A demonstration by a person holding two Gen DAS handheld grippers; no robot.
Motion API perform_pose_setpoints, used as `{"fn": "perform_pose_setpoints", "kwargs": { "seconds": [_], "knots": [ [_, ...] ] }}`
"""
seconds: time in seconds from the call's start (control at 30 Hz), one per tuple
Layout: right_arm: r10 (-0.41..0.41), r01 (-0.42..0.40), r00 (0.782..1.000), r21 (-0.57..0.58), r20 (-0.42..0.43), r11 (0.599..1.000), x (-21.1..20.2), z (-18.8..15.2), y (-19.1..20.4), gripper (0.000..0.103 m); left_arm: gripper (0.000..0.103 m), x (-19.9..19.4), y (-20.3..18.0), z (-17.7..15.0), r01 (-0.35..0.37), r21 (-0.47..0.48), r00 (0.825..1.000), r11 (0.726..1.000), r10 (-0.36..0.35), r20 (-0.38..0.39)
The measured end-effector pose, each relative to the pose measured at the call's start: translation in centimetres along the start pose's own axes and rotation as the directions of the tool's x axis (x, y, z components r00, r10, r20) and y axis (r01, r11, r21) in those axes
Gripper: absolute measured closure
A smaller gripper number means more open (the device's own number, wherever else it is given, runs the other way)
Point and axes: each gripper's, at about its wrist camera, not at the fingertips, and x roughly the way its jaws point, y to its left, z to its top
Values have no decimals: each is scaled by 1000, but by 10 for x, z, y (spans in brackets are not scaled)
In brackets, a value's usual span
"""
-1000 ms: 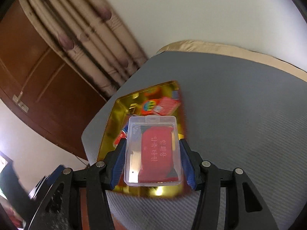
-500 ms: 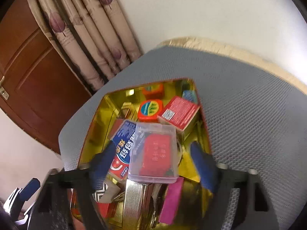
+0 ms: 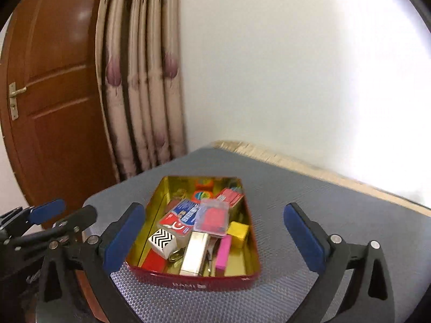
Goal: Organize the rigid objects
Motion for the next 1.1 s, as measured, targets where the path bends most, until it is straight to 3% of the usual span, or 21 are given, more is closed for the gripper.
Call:
{"fn": "perform_pose_setpoints", "kwargs": {
  "seconds": [0.33, 0.67, 1.1],
  "knots": [
    [-68, 68, 998, -10, 18, 998, -43, -12, -13, 1, 42, -32, -21, 0, 50, 90, 997, 995, -55, 52],
    [-79, 79, 997, -17, 11, 997, -51, -13, -16, 1, 38, -16, -12, 0, 83, 29, 995, 996, -81, -66],
    [-73, 73, 997, -31, -18, 997, -45, -17, -10, 1, 38, -3, -10, -5, 48, 31, 992, 998, -44, -118]
  ]
}}
